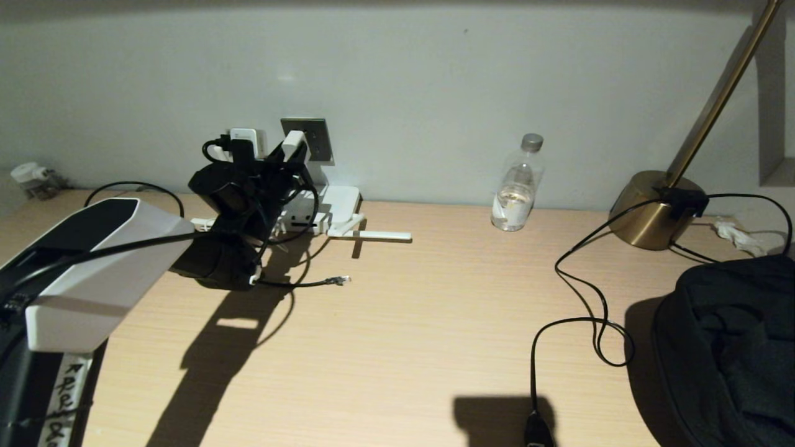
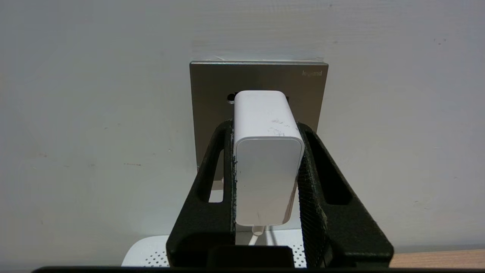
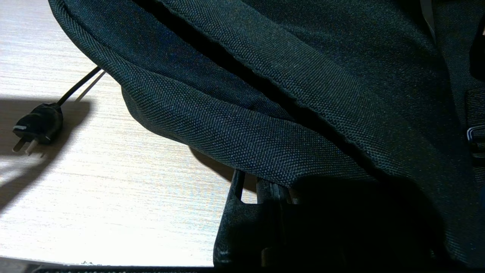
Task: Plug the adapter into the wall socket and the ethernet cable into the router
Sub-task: Plug plug into socket
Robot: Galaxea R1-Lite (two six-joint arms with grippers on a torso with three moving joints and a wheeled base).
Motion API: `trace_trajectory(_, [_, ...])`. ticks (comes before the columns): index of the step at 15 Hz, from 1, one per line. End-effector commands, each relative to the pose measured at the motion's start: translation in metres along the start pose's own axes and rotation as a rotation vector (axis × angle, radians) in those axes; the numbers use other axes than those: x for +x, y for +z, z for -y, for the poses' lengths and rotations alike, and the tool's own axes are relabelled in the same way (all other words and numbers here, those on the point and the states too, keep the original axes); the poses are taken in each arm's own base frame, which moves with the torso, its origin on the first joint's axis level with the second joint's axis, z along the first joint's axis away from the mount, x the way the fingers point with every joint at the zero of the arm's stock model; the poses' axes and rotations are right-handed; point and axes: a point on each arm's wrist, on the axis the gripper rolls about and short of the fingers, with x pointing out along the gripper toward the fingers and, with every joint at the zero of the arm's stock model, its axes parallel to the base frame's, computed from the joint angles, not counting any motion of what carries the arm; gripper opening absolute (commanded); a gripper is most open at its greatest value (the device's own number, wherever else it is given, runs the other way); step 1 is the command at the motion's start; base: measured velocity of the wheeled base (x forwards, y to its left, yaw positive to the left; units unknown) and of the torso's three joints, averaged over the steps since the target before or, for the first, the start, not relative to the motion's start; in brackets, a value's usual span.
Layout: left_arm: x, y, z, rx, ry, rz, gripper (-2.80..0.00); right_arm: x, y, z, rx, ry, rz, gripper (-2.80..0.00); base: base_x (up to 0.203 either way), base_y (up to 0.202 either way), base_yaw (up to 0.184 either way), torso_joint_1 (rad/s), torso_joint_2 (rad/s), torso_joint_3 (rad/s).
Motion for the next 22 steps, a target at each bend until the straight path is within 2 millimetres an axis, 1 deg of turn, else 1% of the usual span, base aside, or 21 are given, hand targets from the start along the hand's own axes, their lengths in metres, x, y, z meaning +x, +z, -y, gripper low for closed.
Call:
trace_trajectory(1, [0.0011, 0.0001, -0.0006, 0.001, 0.002, 0.008, -2.8, 0.0, -0.0001, 0.0, 0.0, 0.0, 0.0, -2.8, 0.0, 0.0, 0.0, 0.0, 0.0, 0.0])
trace_trajectory(8, [0.0012, -0.004, 0.0003, 0.0, 0.0, -0.001, -2.8, 0.0, -0.0001, 0.0, 0.0, 0.0, 0.0, -2.8, 0.0, 0.0, 0.0, 0.0, 0.0, 0.0])
trace_trajectory(20, [0.0018, -0.0031, -0.0004, 0.001, 0.001, -0.002, -2.8, 0.0, -0.0001, 0.0, 0.0, 0.0, 0.0, -2.8, 0.0, 0.0, 0.0, 0.0, 0.0, 0.0])
trace_trajectory(22, [0.007, 0.0, -0.0005, 0.001, 0.002, 0.017, -2.8, 0.0, -0.0001, 0.0, 0.0, 0.0, 0.0, -2.8, 0.0, 0.0, 0.0, 0.0, 0.0, 0.0])
